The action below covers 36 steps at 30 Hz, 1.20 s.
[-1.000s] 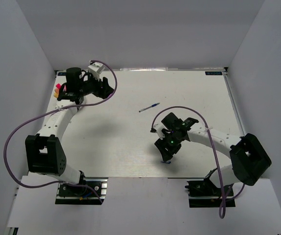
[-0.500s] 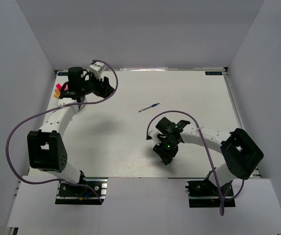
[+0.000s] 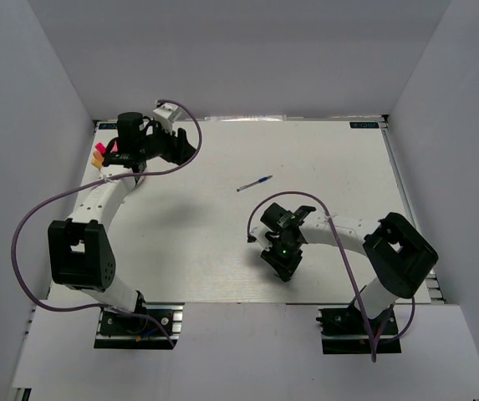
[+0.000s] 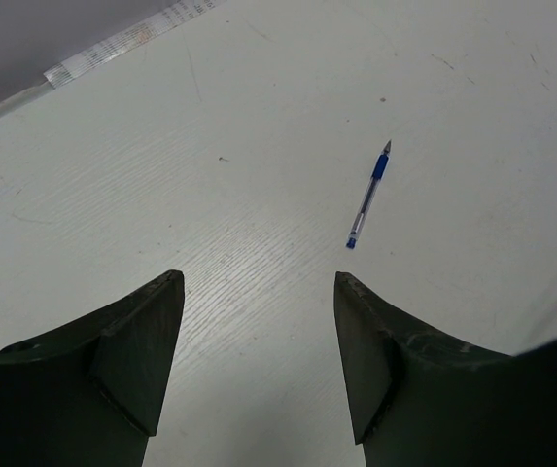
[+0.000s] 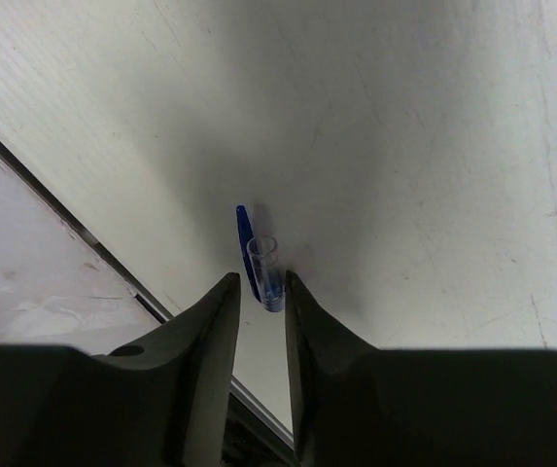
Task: Sort the stationery into containers
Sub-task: Grab a piece of stationery with the right arm, then pass the stationery from the right arm to the left
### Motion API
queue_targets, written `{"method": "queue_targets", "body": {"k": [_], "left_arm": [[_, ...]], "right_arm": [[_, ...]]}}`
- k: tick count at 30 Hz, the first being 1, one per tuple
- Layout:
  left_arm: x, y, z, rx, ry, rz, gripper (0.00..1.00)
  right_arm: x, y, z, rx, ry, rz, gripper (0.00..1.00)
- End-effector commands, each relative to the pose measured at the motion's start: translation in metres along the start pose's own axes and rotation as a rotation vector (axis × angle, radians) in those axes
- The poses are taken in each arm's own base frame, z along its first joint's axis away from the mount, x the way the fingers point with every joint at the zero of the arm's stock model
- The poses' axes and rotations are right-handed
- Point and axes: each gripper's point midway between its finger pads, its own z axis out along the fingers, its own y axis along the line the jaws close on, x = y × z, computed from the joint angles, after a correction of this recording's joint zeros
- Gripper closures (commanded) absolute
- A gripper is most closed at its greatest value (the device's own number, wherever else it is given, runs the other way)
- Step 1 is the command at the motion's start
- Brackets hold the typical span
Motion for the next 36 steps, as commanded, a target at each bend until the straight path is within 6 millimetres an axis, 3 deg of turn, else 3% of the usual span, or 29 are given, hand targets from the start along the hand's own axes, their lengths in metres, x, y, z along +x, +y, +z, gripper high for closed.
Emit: {"method": "queue_targets", "body": {"k": [1, 5, 8, 9, 10, 12, 13, 14, 16, 17, 20, 23, 24, 31, 35, 36], "left_arm": [[-0.021, -0.006, -0.007, -0.001, -0.061, 0.008, 0.27], [-0.020, -0.013, -0.013, 0.026, -0.085, -0.150, 0.28], [-0.019, -0.035, -0.020, 0.136, -0.095, -0.225, 0.31], [-0.030, -0.053, -0.029, 0.217, -0.130, -0.200, 0.33], [-0.020, -0.062, -0.032, 0.256, -0.135, -0.217, 0.35], [-0.036, -0.081, -0.048, 0.316, -0.209, -0.229, 0.39], [-0.028, -0.088, -0.051, 0.340, -0.199, -0.272, 0.42], [-0.032, -0.094, -0.054, 0.366, -0.205, -0.320, 0.44], [-0.031, -0.109, -0.062, 0.447, -0.185, -0.355, 0.46], [-0.030, -0.114, -0.065, 0.466, -0.174, -0.355, 0.46], [-0.028, -0.133, -0.075, 0.538, -0.134, -0.294, 0.47], [-0.017, -0.143, -0.083, 0.592, -0.076, -0.262, 0.51], [-0.014, -0.146, -0.085, 0.602, -0.074, -0.270, 0.51], [0.000, -0.183, -0.115, 0.816, -0.070, -0.169, 0.54], [0.010, -0.197, -0.124, 0.921, -0.050, -0.141, 0.53], [0.004, -0.199, -0.125, 0.938, -0.075, -0.084, 0.52]], "right_arm": [[0.002, -0.007, 0.008, 0.038, 0.038, 0.001, 0.71], [0.000, -0.009, 0.007, 0.044, 0.034, 0.005, 0.87], [-0.016, -0.008, -0.005, 0.040, -0.030, -0.029, 0.98], [-0.025, -0.008, -0.014, 0.052, -0.077, -0.049, 1.00], [-0.034, -0.009, -0.021, 0.061, -0.118, -0.070, 1.00], [-0.060, -0.008, -0.043, 0.075, -0.218, -0.136, 1.00], [-0.068, -0.007, -0.051, 0.075, -0.245, -0.149, 1.00], [-0.084, -0.003, -0.067, 0.063, -0.291, -0.167, 1.00], [-0.098, -0.002, -0.086, 0.038, -0.334, -0.171, 1.00], [-0.112, 0.007, -0.105, 0.007, -0.380, -0.197, 1.00], [-0.141, 0.008, -0.142, 0.002, -0.486, -0.246, 1.00], [-0.155, 0.014, -0.163, -0.058, -0.530, -0.264, 1.00], [-0.166, 0.020, -0.179, -0.070, -0.573, -0.286, 1.00], [-0.178, 0.048, -0.214, -0.256, -0.667, -0.290, 1.00], [-0.175, 0.052, -0.216, -0.274, -0.675, -0.301, 1.00], [-0.175, 0.053, -0.217, -0.281, -0.673, -0.301, 1.00]]}}
